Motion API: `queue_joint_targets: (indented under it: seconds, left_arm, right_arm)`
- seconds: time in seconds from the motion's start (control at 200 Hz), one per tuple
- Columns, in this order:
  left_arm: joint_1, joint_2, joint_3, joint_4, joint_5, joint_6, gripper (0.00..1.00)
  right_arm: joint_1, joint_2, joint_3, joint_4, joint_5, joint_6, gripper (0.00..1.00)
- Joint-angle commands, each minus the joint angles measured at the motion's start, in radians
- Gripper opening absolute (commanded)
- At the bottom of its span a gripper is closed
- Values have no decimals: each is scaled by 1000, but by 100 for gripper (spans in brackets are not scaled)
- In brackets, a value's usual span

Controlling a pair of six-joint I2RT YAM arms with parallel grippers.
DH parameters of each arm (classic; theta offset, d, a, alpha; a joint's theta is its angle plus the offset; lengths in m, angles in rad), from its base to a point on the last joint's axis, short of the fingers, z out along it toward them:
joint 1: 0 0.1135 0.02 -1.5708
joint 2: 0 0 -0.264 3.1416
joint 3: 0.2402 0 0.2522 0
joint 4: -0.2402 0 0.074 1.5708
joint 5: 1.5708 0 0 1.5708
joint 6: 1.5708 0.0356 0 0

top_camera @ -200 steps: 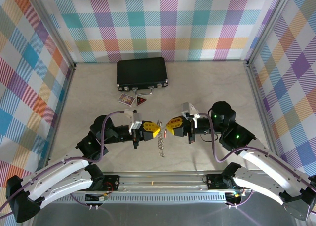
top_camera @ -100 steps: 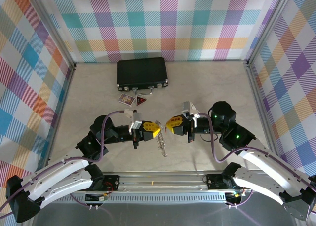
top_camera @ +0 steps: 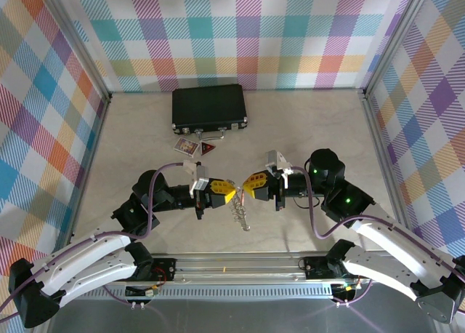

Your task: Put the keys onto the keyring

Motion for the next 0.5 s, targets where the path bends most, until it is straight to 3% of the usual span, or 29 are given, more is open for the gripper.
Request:
queue_joint_targets:
  seconds: [0.0,0.495]
  left_arm:
    - [7,-16,11,83,22,-7,0]
    - [6,-27,7,80,24,-7,0]
  right_arm:
    - [8,-3,14,47,-39,-1,0]
    - [9,-34,-3,57,-11,21,0]
